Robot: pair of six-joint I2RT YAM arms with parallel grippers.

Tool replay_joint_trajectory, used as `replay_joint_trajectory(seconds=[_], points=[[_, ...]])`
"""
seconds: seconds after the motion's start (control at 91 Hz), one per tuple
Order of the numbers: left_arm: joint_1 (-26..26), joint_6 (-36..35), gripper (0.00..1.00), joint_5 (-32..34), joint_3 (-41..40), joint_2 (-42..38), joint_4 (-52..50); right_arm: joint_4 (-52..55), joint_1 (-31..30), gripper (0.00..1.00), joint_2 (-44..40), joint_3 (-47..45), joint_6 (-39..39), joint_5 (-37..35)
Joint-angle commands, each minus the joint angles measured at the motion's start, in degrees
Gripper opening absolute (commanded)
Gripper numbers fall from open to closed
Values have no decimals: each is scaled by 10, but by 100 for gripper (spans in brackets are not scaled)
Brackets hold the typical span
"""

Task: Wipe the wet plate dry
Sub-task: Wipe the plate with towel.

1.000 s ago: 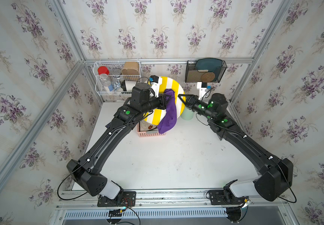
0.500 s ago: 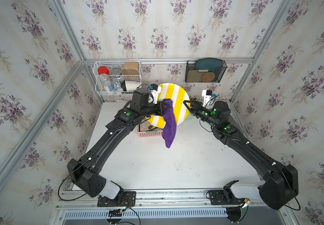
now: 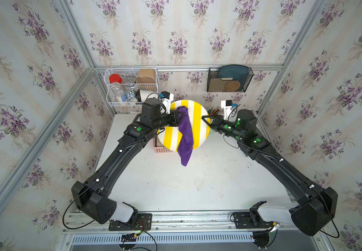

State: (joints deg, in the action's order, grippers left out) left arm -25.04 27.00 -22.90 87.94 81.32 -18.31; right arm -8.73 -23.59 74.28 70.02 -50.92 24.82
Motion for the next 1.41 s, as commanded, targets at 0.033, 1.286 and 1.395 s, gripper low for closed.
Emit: replay_joint_trajectory(seconds=[0.033,1.286,1.395], points=[[85,155,0,-78,-7,-36,120,-269,99,0,-21,3,-108,2],[-33,827,0,-47,173,230,809,-540,113,0,130,52,-331,2],[-29,822,0,-48,198,238,795,-533,41,0,107,0,-314,-1]])
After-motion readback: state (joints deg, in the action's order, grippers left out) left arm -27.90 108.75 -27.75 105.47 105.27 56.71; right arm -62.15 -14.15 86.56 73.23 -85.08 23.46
